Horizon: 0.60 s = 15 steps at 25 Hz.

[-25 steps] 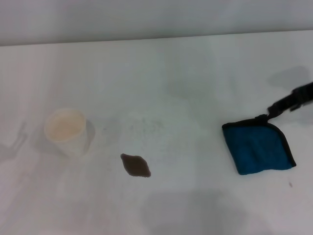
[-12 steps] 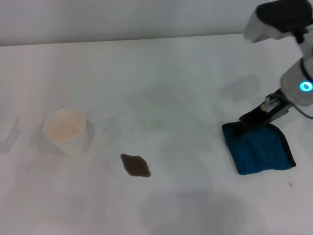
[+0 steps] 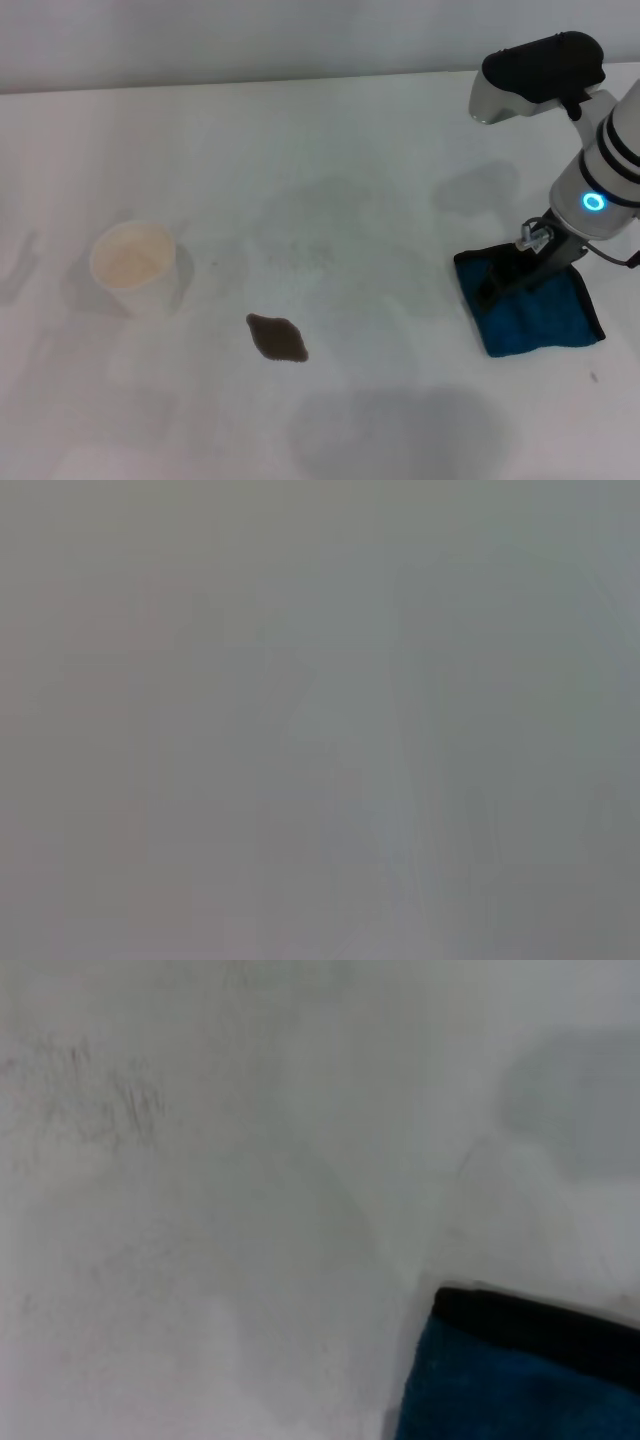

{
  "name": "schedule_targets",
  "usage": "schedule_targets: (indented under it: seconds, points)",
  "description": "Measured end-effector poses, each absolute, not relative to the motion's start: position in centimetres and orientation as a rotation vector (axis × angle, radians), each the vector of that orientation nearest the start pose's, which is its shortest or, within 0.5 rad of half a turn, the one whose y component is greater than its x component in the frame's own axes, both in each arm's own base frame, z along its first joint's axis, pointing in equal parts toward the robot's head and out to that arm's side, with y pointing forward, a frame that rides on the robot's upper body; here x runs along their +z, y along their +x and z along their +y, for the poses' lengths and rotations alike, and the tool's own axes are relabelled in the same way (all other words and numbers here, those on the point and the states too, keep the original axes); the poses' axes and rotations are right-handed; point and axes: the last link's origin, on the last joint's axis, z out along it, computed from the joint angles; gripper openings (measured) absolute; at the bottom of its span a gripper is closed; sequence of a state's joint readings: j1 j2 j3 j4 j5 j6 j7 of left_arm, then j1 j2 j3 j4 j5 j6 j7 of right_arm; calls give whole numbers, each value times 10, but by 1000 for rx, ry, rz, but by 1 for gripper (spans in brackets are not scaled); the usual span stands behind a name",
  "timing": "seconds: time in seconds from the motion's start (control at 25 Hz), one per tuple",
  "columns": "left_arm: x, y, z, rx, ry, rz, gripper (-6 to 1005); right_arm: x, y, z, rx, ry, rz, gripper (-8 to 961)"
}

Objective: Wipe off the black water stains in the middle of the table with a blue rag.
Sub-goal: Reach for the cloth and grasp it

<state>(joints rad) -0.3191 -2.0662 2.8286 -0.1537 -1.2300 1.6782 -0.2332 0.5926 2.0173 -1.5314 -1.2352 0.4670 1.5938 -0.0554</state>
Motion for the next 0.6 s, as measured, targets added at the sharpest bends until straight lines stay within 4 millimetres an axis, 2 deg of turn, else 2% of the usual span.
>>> schedule_targets:
  seconds: [0.6]
  points:
    - [48,-348,260,-760,-1606,-154,878,-10,246,347,-838,-2041,1501,656]
